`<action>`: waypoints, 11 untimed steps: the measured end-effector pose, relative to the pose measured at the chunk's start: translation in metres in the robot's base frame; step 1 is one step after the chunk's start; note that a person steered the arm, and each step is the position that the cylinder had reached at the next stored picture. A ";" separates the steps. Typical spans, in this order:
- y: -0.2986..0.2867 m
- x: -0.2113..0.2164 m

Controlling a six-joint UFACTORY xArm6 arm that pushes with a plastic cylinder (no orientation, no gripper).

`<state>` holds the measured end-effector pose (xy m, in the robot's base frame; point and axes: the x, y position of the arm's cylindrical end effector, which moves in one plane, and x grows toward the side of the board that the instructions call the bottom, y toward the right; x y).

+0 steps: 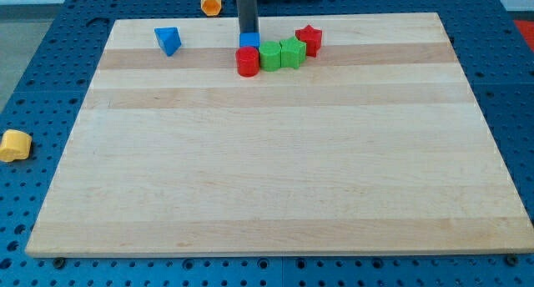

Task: Slide the blue cube to the top right

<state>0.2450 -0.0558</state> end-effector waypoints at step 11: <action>0.054 -0.010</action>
<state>0.2353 -0.0018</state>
